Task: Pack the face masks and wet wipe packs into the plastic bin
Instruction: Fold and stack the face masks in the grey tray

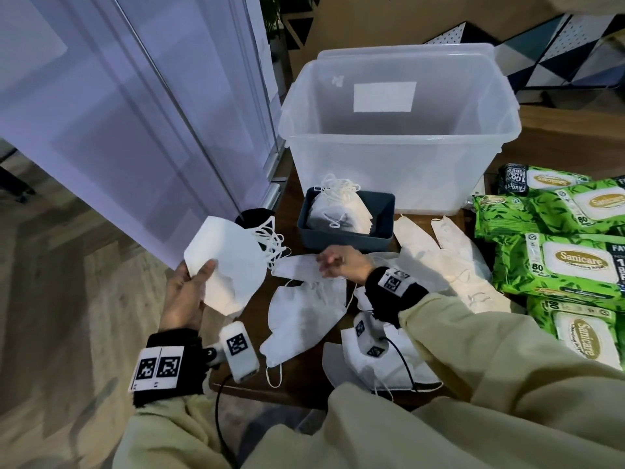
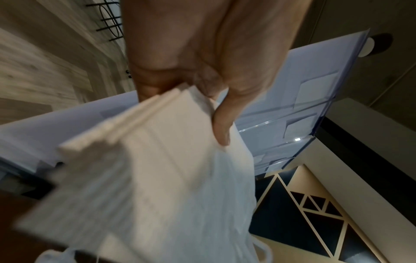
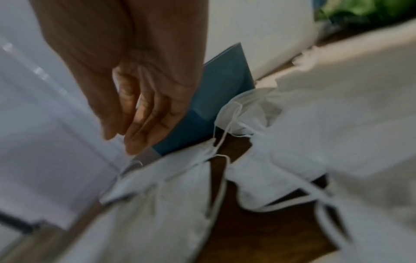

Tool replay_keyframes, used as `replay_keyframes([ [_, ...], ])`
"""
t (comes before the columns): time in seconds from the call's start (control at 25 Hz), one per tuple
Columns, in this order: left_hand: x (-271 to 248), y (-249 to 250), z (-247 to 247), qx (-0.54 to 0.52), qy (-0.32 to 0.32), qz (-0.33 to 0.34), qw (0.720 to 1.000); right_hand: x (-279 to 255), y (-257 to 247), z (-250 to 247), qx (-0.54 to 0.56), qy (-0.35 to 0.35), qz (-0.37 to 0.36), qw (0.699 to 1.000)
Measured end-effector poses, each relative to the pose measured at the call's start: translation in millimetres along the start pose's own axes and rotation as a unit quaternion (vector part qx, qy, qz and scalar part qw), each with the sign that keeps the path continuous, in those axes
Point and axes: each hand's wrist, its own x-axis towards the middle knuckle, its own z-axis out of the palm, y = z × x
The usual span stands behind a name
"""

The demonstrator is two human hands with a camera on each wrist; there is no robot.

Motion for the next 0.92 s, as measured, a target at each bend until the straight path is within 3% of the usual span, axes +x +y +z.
replay_keyframes([
  [0.08, 3.5, -2.9, -6.3, -0.007, 0.015, -0.006, 1.000, 2.8, 11.3, 15.6, -0.199, -0.015, -0.009, 0.980],
  [0.16, 4.7, -3.4, -7.8, -0.011, 0.020, -0.010, 1.000, 9.8, 10.5, 43.2, -0.305, -0.057, -0.033, 0.950],
  [0.32, 3.2, -2.8, -3.5, -0.019, 0.015, -0.020, 1.000, 31.6, 0.9, 86.0, -0.423, -0.094, -0.067, 0.899],
  [0.56, 0.5, -10.6, -13.8, -0.015, 0.042, -0.032, 0.998, 41.2, 14.1, 74.4, -0.495, -0.110, -0.022, 0.861],
  [0.64, -1.9, -12.5, -16.9, -0.015, 0.042, -0.039, 0.998, 40.1, 12.1, 62.6, -0.474, -0.124, 0.007, 0.872],
  [0.72, -4.2, -12.7, -18.7, -0.020, 0.036, -0.041, 0.998, 35.1, 6.4, 45.5, -0.388, -0.133, 0.034, 0.911],
  [0.84, -4.4, -15.6, -24.4, -0.037, 0.046, -0.039, 0.997, 14.0, 4.8, 2.1, -0.199, -0.020, 0.037, 0.979],
  [0.92, -4.8, -17.3, -27.6, -0.042, 0.059, -0.046, 0.996, -8.9, 9.2, -27.8, -0.149, 0.042, 0.041, 0.987],
])
